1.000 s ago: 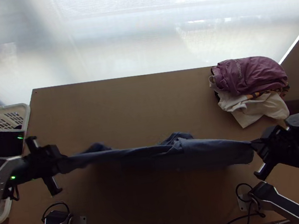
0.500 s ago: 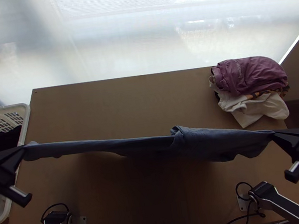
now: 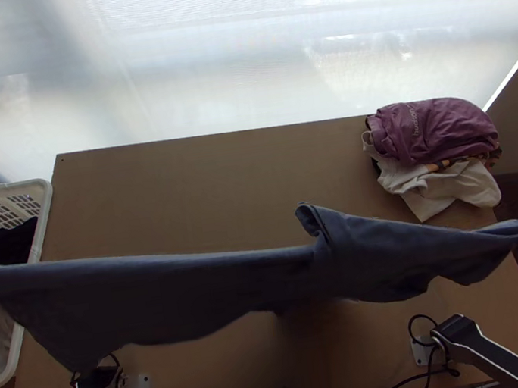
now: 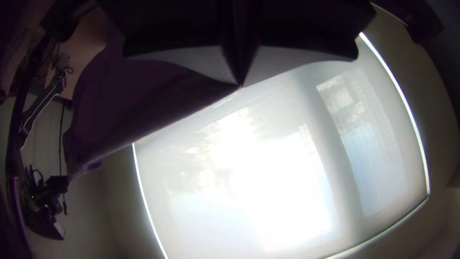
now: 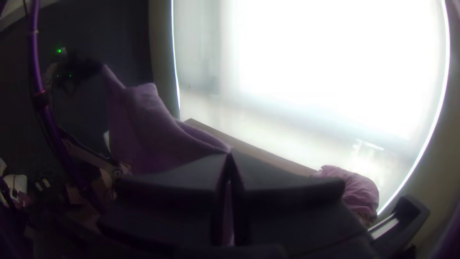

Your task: Fold the t-shirt

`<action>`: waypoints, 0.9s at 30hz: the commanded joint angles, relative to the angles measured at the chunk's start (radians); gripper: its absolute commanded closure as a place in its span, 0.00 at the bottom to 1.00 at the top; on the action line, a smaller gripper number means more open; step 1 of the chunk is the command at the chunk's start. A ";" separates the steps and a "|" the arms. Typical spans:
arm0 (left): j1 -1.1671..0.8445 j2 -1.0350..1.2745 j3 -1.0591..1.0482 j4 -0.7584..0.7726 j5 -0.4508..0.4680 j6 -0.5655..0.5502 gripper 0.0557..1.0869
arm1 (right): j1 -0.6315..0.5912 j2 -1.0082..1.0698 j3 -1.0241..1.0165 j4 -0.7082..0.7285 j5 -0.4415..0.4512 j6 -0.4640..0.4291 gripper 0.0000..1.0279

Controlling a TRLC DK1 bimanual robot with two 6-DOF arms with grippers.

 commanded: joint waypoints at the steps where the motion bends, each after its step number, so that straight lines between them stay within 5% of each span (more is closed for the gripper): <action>1: 0.064 -0.057 0.038 -0.003 0.185 -0.157 0.89 | -0.094 -0.038 0.061 0.020 -0.119 0.044 0.97; 6: 0.110 -0.140 -0.031 -0.023 0.239 -0.180 0.89 | -0.179 -0.090 0.062 0.015 -0.177 0.085 0.97; 9: 0.106 -0.227 -0.289 0.075 0.239 -0.141 0.89 | -0.195 -0.154 -0.185 0.064 -0.220 0.054 0.97; 14: 0.097 -0.278 -0.744 0.319 0.233 -0.031 0.89 | -0.181 -0.127 -0.582 0.345 -0.214 0.031 0.97; 19: 0.133 -0.152 -1.097 0.684 0.211 0.052 0.89 | -0.192 0.102 -0.832 0.713 -0.191 0.018 0.97; 27: 0.180 0.311 -1.129 1.094 0.161 0.066 0.89 | -0.198 0.611 -0.666 0.937 -0.145 -0.042 0.97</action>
